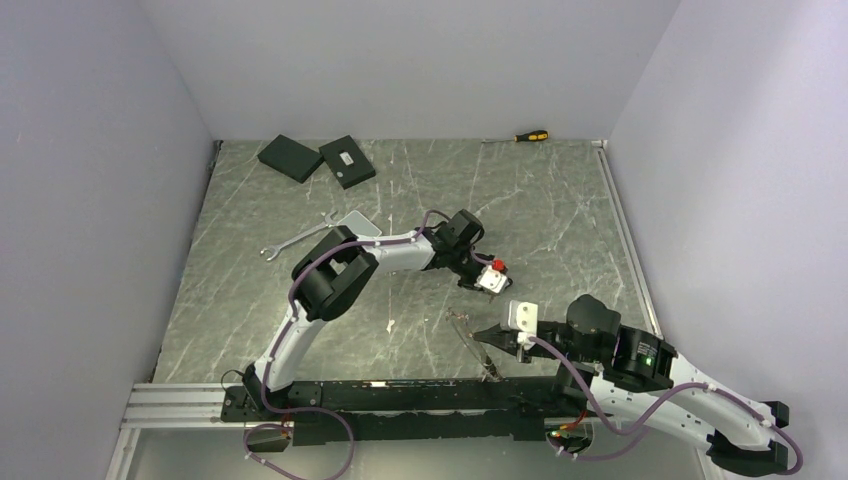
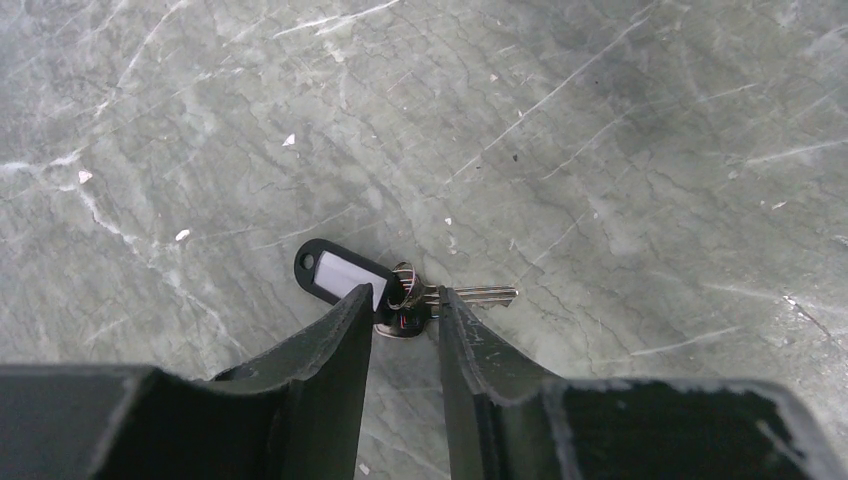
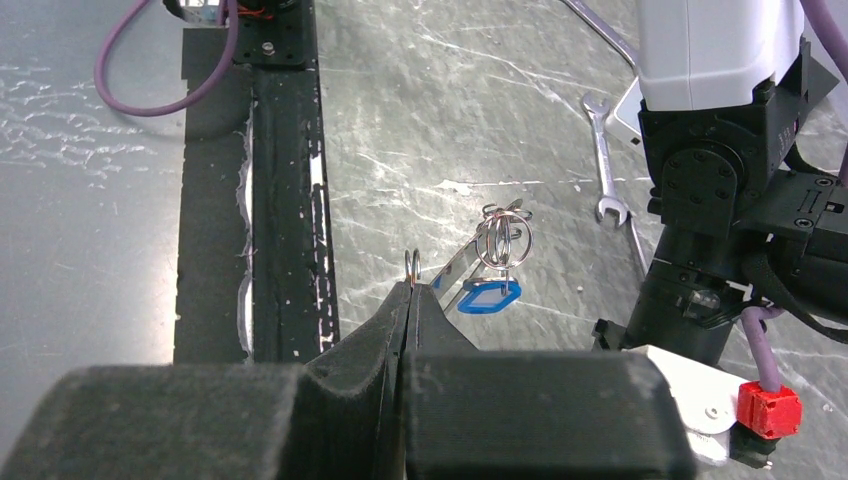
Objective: Put the keys on the keyring
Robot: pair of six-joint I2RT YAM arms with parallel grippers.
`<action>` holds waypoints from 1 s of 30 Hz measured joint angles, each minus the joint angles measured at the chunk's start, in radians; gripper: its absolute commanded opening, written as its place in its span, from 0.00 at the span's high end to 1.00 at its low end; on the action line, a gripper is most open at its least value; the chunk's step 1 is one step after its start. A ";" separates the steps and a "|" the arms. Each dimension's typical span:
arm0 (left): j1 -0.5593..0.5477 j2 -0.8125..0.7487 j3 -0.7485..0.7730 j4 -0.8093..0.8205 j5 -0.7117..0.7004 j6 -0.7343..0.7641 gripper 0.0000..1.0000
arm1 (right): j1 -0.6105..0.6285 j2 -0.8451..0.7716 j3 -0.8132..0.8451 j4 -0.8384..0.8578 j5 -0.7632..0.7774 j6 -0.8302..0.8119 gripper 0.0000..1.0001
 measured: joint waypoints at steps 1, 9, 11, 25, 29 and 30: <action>0.000 0.000 0.002 -0.002 0.000 0.000 0.63 | 0.000 -0.001 0.000 0.000 0.000 0.000 1.00; -0.002 0.002 0.017 -0.005 0.005 -0.005 0.64 | 0.000 -0.005 -0.001 0.000 0.000 0.000 1.00; -0.002 0.002 0.020 -0.006 0.006 -0.010 0.65 | 0.000 -0.008 -0.003 0.000 0.000 0.000 1.00; -0.002 0.030 0.057 -0.046 0.015 -0.010 0.68 | 0.000 -0.015 -0.006 0.000 0.000 0.000 1.00; -0.003 0.034 0.057 -0.043 0.020 -0.019 0.77 | 0.000 -0.017 -0.006 0.000 0.000 0.000 1.00; -0.003 0.034 0.057 -0.042 0.021 -0.019 0.79 | 0.000 -0.017 -0.006 0.000 0.000 0.000 1.00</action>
